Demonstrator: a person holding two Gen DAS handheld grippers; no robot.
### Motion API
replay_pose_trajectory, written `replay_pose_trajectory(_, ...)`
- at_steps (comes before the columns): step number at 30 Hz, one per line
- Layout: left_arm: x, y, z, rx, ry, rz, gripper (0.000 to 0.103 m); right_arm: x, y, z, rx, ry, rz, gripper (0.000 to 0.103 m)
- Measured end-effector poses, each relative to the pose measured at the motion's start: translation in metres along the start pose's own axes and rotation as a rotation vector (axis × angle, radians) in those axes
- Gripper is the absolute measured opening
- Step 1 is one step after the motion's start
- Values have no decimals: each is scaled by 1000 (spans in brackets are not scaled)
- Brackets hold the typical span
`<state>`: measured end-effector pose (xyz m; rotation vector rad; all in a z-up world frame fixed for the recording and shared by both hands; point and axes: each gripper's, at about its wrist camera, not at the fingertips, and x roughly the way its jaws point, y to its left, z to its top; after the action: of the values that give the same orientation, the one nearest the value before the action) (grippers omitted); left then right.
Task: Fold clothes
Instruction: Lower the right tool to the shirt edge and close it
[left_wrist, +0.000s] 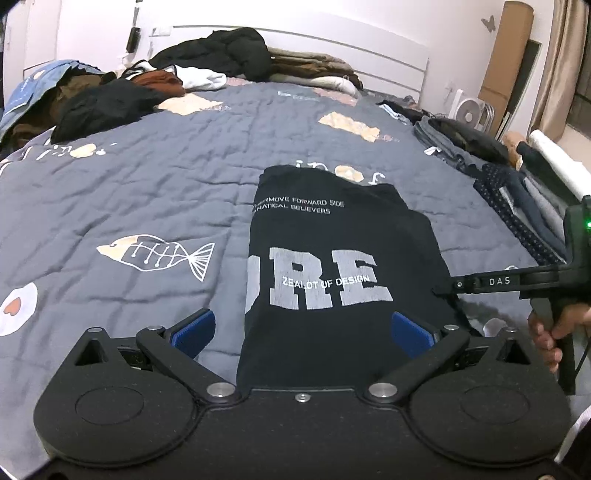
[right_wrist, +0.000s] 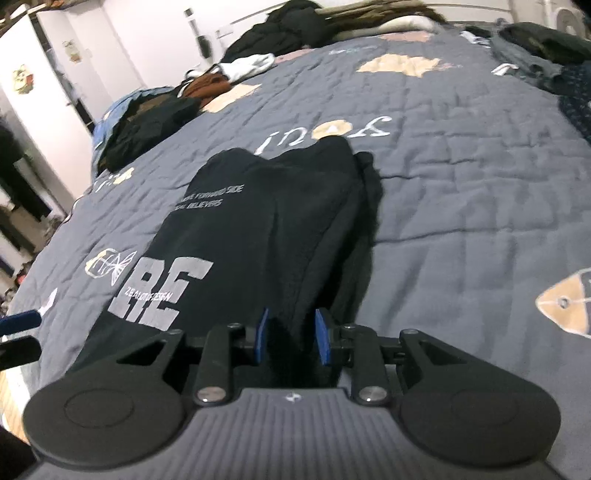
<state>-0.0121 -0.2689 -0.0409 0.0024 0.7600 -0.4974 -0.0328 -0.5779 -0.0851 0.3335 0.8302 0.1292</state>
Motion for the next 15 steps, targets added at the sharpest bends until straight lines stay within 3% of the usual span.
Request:
replay_pose_trajectory(1,1,-1,0,2,4,2,103,2,-1,-1,6,7,1,14)
replay_pose_trajectory(4,2,-1,0,3,1,2,103,0,-4,-2,43,-2,20,5)
replay_pose_trajectory(10,4,6,1,-19,5,2,103,-24,-3,3,76,-57,34,3)
replay_pose_trajectory(15,7,6,0,-2,24,9,103,3,-5,-7,39,11,-29,6)
